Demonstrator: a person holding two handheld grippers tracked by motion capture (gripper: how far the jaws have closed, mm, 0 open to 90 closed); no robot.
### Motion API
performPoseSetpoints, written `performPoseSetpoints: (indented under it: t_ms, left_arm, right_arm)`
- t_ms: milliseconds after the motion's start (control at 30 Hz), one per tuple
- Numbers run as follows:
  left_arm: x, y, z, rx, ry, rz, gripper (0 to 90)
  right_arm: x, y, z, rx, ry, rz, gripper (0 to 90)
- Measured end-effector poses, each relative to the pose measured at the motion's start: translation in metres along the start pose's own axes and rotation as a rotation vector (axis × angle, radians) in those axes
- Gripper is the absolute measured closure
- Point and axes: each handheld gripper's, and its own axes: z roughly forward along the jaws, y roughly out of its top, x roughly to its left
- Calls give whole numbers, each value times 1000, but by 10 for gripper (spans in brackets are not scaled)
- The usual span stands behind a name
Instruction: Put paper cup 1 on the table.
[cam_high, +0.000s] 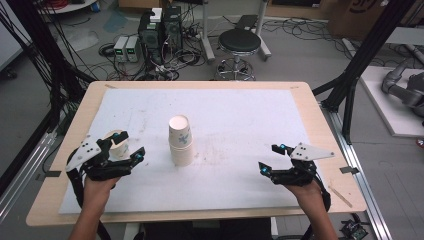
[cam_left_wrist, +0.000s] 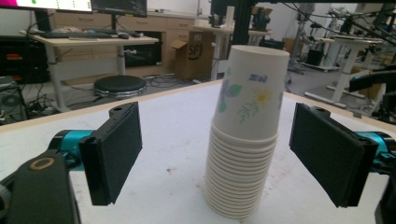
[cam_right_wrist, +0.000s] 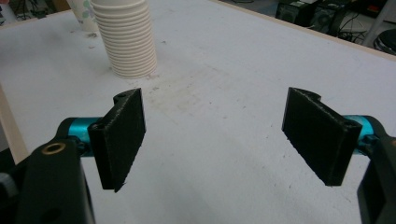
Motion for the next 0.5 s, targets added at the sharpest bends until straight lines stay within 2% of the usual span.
performPoseSetpoints:
  t_ms: [300,500]
  left_arm:
    - [1,-6,6,19,-22,12,171]
    - [2,-5,4,18,-11,9,171]
  right_arm:
    - [2,2,-1,-15,-23,7,215]
    - [3,-1,2,-1,-28,5,215]
